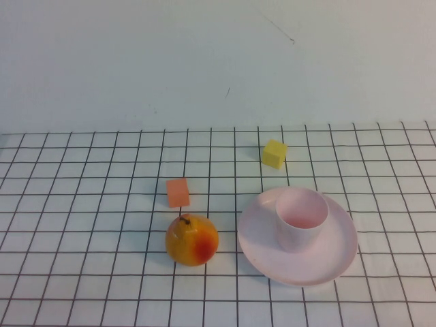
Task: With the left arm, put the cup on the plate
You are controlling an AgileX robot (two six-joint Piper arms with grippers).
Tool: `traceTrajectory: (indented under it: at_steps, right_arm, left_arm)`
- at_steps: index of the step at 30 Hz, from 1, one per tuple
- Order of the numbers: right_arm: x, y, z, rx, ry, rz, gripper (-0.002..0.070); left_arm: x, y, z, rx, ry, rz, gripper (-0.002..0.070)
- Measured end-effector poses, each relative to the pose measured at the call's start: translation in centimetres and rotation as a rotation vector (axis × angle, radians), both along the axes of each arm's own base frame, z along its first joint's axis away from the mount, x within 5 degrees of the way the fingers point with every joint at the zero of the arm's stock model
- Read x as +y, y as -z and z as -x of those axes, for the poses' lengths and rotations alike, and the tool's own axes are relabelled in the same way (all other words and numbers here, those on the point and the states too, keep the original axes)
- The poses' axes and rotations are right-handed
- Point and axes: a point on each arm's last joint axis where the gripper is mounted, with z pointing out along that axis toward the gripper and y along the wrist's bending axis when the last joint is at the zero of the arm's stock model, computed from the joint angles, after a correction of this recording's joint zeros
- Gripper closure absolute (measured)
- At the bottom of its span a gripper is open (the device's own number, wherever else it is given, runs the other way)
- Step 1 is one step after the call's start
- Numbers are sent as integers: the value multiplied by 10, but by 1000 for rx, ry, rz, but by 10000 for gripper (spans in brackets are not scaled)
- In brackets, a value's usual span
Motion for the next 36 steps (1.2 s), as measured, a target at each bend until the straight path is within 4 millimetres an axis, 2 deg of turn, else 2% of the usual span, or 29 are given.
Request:
traceTrajectory:
  at_steps: [4, 12, 23, 30, 36]
  right_arm:
    - [0, 0, 0, 0, 0, 0, 678]
    - [0, 0, 0, 0, 0, 0, 678]
    - [0, 0, 0, 0, 0, 0, 678]
    - [0, 0, 0, 0, 0, 0, 678]
    - [0, 0, 0, 0, 0, 0, 678]
  left_arm:
    - [1, 9, 2, 21, -19, 14, 676]
    - [5, 26, 5, 201, -74, 71, 676]
    - [3, 28, 6, 237, -63, 108, 676]
    - [-4, 28, 6, 263, 63, -122, 676]
    - [-5, 28, 5, 264, 80, -152, 676]
